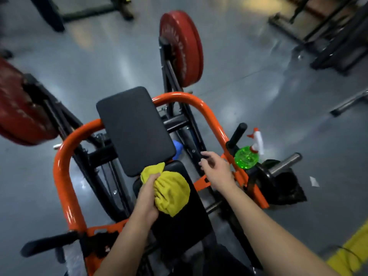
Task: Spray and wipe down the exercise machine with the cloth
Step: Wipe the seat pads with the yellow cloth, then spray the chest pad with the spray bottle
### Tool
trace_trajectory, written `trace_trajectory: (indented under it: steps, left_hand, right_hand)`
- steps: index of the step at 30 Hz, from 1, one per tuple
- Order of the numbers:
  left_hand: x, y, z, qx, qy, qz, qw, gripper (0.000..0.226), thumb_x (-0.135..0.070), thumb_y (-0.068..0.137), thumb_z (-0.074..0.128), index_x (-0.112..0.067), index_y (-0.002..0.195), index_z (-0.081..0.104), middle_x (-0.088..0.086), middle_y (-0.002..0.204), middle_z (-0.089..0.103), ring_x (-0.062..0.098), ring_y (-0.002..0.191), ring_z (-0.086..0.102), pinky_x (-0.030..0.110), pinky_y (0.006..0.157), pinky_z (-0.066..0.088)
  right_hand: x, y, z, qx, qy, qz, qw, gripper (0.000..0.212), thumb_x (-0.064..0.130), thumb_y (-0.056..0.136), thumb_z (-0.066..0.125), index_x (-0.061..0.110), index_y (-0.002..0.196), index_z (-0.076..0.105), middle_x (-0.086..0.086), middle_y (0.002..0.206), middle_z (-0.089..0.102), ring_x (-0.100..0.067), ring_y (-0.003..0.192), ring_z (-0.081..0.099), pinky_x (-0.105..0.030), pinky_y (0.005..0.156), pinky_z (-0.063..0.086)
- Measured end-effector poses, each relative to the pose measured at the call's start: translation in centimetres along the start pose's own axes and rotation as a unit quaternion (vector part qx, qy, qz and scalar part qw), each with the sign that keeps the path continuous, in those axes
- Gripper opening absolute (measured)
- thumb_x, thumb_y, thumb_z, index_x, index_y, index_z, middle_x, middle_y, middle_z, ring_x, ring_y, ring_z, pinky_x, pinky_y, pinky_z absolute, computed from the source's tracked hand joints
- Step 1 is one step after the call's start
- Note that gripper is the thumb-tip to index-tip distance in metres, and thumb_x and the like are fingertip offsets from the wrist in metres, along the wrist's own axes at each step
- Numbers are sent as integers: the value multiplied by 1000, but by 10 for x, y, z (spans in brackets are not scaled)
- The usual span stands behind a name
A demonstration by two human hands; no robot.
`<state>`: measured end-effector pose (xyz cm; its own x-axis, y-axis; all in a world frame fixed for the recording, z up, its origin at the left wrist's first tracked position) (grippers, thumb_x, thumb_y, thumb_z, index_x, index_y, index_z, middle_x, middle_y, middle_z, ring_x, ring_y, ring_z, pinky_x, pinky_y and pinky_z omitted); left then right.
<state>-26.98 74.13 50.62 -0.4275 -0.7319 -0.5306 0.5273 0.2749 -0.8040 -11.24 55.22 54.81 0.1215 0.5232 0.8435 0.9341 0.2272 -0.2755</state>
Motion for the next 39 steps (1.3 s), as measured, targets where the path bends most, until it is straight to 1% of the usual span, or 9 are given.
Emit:
trace_trajectory:
  steps: [3,7,11,16,21,25,31,36,39]
  left_hand:
    - [-17,-14,59,42,4,6,999,43,-31,100,57,0,128,68,19,126,70,31,108,69,40,94,57]
    - [-30,-26,126,78,29,15,996,36,-31,98,60,-2,115,73,18,111,75,30,96,75,41,84,59]
    - [-31,-30,172,86,59,26,994,17,-20,88,58,-7,94,69,16,95,69,33,89,69,46,92,56]
    - [-19,-26,219,97,98,25,990,6,-5,74,51,-6,77,56,10,70,54,29,62,57,38,69,52]
    - [-9,-20,244,72,116,32,990,18,3,79,46,-10,66,48,6,63,45,23,51,48,31,55,44]
    - [-1,-11,245,60,78,11,995,12,1,76,45,-7,76,55,9,69,50,23,56,51,34,61,45]
    - [8,1,229,42,54,-7,998,7,-8,77,52,-5,81,56,10,68,53,26,54,54,31,57,50]
    - [12,-7,198,31,11,-29,999,36,-16,61,62,-1,94,60,17,79,55,31,67,54,38,67,49]
    - [4,-16,167,2,-11,-25,1000,42,-15,60,62,-1,100,61,19,85,56,33,73,54,42,74,48]
  right_hand:
    - [27,-10,-81,-192,-32,-59,979,22,24,91,69,22,113,68,5,86,63,-1,77,59,-25,74,46]
    - [18,-12,-154,-332,-156,-26,930,54,37,84,76,19,131,57,-6,121,52,-26,113,47,-42,93,42]
    - [-50,23,-158,-149,-199,130,960,88,53,85,75,12,153,36,-19,147,43,-43,132,44,-48,107,38]
    - [-79,43,-161,-87,-143,79,983,33,44,97,64,20,119,63,-13,108,71,-39,107,64,-43,80,49]
    - [-84,57,-167,-43,-152,38,987,44,56,93,62,35,131,52,-3,116,69,-34,107,65,-39,72,48]
    - [-86,74,-158,12,-130,-28,991,50,43,95,67,26,140,54,-1,128,65,-26,122,57,-37,89,47]
    - [-71,70,-140,44,-92,-93,990,18,26,97,68,12,108,63,1,98,65,-19,94,58,-25,69,31]
    - [-40,52,-96,110,-36,-143,983,34,63,98,47,30,101,51,13,92,55,-8,87,54,-29,71,38]
    - [1,45,-61,132,49,-144,979,25,47,102,53,25,92,50,11,78,52,-8,73,52,-36,67,43]
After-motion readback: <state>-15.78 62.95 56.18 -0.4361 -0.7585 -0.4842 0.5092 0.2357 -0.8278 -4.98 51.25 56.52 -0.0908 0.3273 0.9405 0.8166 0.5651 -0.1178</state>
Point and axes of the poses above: each hand's wrist, its own y-axis towards the middle knuckle, its own z-axis out of the palm, x = y × z, the point moved 9 cm from there along y, towards the middle knuckle
